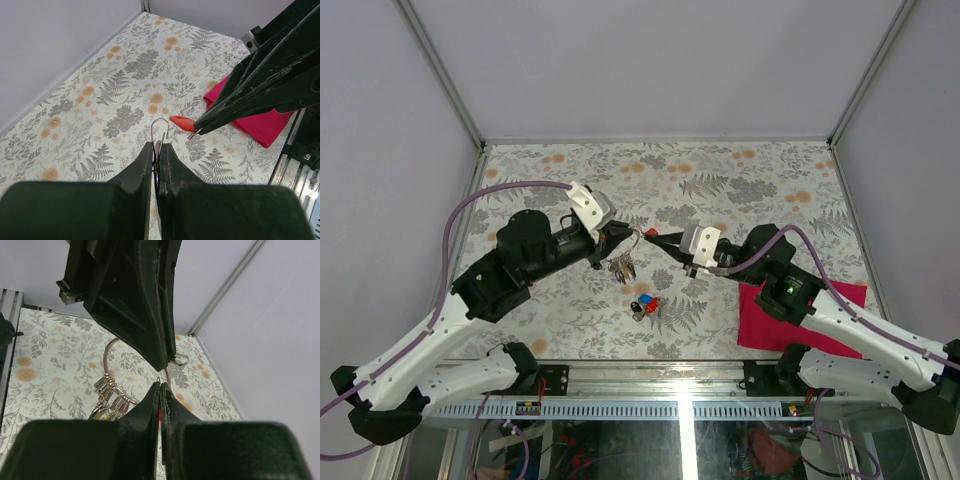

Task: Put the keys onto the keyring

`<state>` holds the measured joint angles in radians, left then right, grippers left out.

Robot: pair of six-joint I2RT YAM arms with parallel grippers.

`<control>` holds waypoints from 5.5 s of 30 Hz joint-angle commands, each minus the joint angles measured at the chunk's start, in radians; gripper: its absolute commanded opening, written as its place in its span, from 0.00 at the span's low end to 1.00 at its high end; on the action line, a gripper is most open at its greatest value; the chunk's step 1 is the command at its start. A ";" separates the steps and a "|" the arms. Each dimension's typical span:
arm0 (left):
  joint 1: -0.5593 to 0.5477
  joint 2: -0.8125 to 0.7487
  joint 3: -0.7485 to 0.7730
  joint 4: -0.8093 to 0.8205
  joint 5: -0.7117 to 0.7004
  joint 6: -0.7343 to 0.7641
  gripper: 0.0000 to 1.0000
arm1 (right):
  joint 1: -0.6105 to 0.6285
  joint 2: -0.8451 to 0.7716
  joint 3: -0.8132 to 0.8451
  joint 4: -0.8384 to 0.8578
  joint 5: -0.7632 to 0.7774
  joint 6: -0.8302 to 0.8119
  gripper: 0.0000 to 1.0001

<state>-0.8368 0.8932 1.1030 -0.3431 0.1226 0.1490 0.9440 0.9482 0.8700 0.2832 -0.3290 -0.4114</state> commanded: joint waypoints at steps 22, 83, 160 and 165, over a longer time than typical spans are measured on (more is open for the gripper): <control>0.004 -0.014 0.027 0.096 -0.004 -0.023 0.00 | 0.026 0.055 0.077 0.144 0.065 -0.010 0.00; 0.003 0.011 0.036 0.034 0.162 0.006 0.00 | 0.026 0.023 0.073 0.024 0.161 -0.084 0.07; 0.004 0.034 -0.026 0.002 0.320 -0.025 0.00 | 0.026 0.022 0.141 -0.201 0.098 0.011 0.24; 0.003 0.023 -0.040 0.018 0.264 -0.027 0.00 | 0.026 -0.006 0.169 -0.264 0.192 0.047 0.24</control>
<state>-0.8349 0.9356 1.0767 -0.4023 0.4313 0.1303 0.9684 0.9657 0.9573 0.0097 -0.2188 -0.4084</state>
